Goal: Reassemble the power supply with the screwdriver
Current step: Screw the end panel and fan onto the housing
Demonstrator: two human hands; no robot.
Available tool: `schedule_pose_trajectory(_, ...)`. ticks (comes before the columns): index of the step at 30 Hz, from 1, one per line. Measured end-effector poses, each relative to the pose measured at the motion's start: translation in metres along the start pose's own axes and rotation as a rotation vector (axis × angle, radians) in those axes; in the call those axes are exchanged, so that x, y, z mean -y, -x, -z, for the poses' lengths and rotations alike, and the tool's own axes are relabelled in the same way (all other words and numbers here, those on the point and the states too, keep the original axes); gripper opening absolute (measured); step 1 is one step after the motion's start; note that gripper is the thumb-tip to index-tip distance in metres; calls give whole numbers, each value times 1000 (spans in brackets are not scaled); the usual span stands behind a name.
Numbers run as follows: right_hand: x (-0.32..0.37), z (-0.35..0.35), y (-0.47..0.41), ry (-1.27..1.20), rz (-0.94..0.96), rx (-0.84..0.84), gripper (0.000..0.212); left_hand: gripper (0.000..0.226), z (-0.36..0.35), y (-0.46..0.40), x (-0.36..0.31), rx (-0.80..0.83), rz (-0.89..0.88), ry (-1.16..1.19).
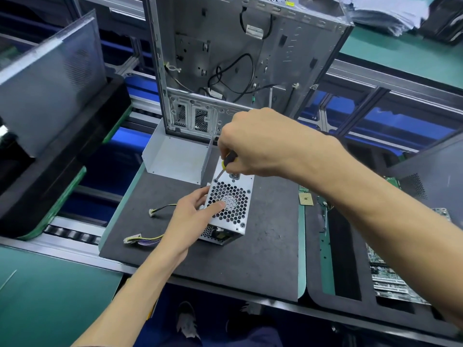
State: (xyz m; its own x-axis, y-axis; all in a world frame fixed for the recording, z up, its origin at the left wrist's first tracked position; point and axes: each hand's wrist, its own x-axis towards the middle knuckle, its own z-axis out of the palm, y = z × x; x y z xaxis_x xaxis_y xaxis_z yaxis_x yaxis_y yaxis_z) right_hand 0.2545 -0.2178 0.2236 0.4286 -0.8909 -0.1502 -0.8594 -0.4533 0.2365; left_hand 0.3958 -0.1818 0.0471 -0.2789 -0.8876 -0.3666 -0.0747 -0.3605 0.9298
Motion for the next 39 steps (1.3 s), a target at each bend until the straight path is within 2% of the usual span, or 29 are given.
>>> schedule_pose_trajectory(3, 6, -3, -2, -32, -45, -20, 8, 43, 2, 0, 0, -4, 5, 7)
schedule_pose_trajectory(6, 13, -9, -1, -81, -127, -28, 37, 41, 2, -1, 0, -3, 5, 4)
schedule_pose_trajectory(9, 17, -9, -3, -139, -190, -28, 44, 42, 2, -1, 0, -5, 6, 3)
schedule_pose_trajectory(12, 15, -3, -6, -146, -185, 29, 37, 43, 2, -2, 1, -11, 14, 4)
schedule_pose_trajectory(15, 10, 6, -7, -41, -103, 102, 11, 44, 2, -2, 2, -7, 9, 7)
schedule_pose_trajectory(17, 9, 9, -5, 35, -62, 108, 9, 45, 1, -2, 2, -3, 5, -3)
schedule_pose_trajectory(18, 10, 11, -4, 59, -49, 90, 12, 46, 1, -2, 2, -2, 2, -9)
schedule_pose_trajectory(20, 10, 11, -4, 104, -25, 74, 38, 46, 1, -2, 2, -3, 2, -15)
schedule_pose_trajectory(22, 11, 9, -5, 124, -8, 74, 46, 45, 1, -2, 3, -6, 3, -18)
schedule_pose_trajectory(27, 11, -1, -16, -22, -123, 178, 30, 41, 3, -1, 2, -11, 5, -5)
schedule_pose_trajectory(32, 8, -3, -21, -113, -172, 315, 32, 34, 4, 0, 2, -10, 5, -4)
schedule_pose_trajectory(35, 9, -8, -17, -64, -151, 294, 31, 36, 4, 1, 1, -15, 2, -13)
schedule_pose_trajectory(39, 7, -10, -13, 20, -112, 142, 34, 47, 1, 0, -1, -26, 10, -22)
